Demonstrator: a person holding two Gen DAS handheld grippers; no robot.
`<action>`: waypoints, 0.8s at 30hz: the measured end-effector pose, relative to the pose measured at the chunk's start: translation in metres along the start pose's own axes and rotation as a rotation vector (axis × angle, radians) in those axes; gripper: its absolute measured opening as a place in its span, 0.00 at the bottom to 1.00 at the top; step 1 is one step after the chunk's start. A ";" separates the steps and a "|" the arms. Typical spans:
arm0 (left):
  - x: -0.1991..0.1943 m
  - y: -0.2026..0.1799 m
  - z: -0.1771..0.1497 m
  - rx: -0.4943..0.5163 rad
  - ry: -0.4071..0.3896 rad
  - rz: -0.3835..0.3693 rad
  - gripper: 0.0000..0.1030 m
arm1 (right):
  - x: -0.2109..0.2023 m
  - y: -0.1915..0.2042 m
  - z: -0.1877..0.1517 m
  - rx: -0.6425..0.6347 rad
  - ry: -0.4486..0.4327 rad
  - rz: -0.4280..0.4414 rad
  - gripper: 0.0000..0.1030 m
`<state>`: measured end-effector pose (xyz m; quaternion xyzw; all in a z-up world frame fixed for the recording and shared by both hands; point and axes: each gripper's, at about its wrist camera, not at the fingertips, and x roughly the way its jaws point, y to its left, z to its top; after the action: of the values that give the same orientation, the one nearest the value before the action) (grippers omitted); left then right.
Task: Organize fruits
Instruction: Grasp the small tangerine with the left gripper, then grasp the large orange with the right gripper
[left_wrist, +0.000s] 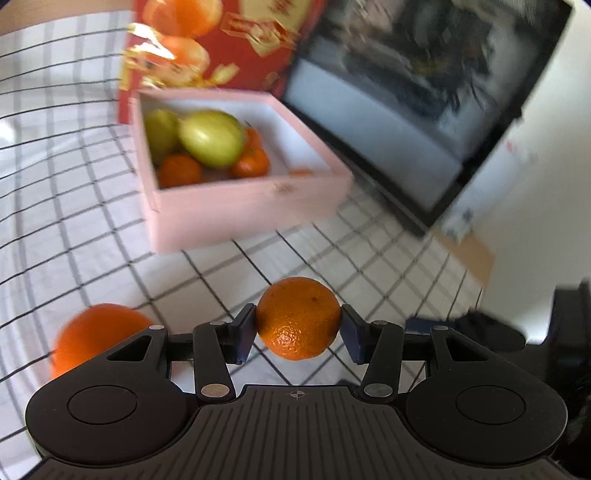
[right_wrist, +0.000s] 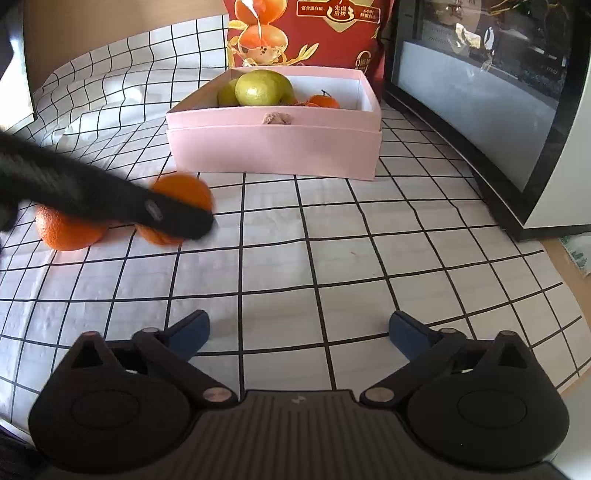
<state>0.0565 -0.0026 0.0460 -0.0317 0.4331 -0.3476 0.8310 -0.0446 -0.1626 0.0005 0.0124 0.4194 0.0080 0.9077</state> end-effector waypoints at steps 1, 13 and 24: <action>-0.007 0.005 0.001 -0.017 -0.019 0.006 0.52 | 0.000 0.000 0.000 0.003 0.001 -0.001 1.00; -0.095 0.085 -0.008 -0.207 -0.197 0.263 0.52 | -0.009 0.017 0.046 -0.032 0.039 0.183 0.89; -0.148 0.135 -0.048 -0.377 -0.242 0.439 0.52 | 0.025 0.153 0.094 -0.274 -0.058 0.359 0.91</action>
<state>0.0384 0.2017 0.0717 -0.1319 0.3846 -0.0671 0.9112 0.0426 -0.0105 0.0472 -0.0361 0.3791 0.2258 0.8967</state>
